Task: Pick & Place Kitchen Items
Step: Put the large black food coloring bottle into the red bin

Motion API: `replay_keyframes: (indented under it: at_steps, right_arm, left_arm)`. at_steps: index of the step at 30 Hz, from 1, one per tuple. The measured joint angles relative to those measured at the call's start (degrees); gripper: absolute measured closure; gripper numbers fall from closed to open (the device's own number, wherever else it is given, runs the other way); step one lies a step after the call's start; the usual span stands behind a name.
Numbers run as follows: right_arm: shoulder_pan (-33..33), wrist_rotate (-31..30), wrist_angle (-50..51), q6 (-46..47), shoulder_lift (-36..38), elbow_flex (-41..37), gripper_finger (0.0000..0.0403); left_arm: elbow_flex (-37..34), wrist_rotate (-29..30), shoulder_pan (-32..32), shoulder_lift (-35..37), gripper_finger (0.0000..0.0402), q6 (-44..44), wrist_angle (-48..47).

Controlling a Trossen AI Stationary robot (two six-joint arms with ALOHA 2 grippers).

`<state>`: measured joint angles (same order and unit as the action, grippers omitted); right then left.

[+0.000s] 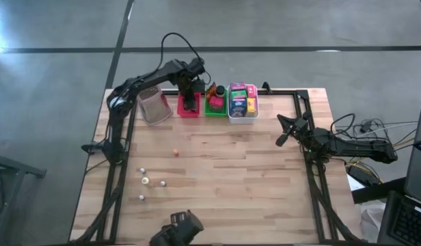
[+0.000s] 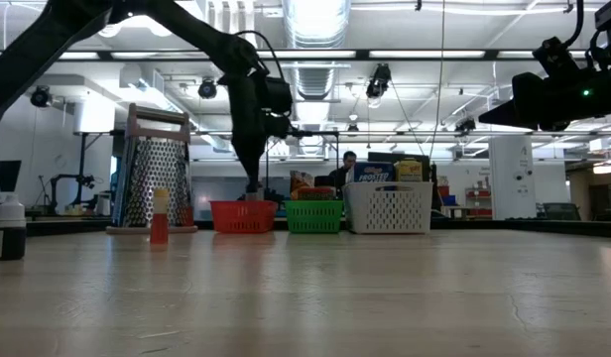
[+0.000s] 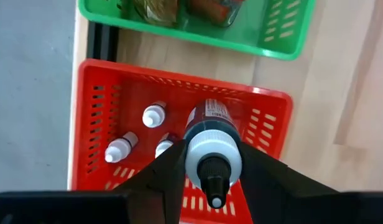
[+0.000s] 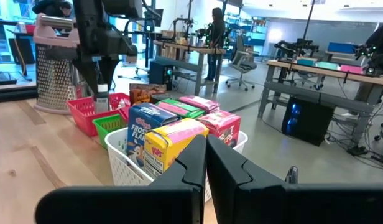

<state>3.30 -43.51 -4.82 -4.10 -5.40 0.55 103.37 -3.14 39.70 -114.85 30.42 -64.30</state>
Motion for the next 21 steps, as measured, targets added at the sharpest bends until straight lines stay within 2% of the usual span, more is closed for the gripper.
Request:
replay_keyframes:
  at_steps: [21]
  right_arm:
    - [0.0, 0.0, 0.0, 0.0, 0.0, 0.0, 0.0394]
  left_arm:
    - [-0.46, 1.25, 0.2, -2.18, 0.0262, 0.69, 4.58]
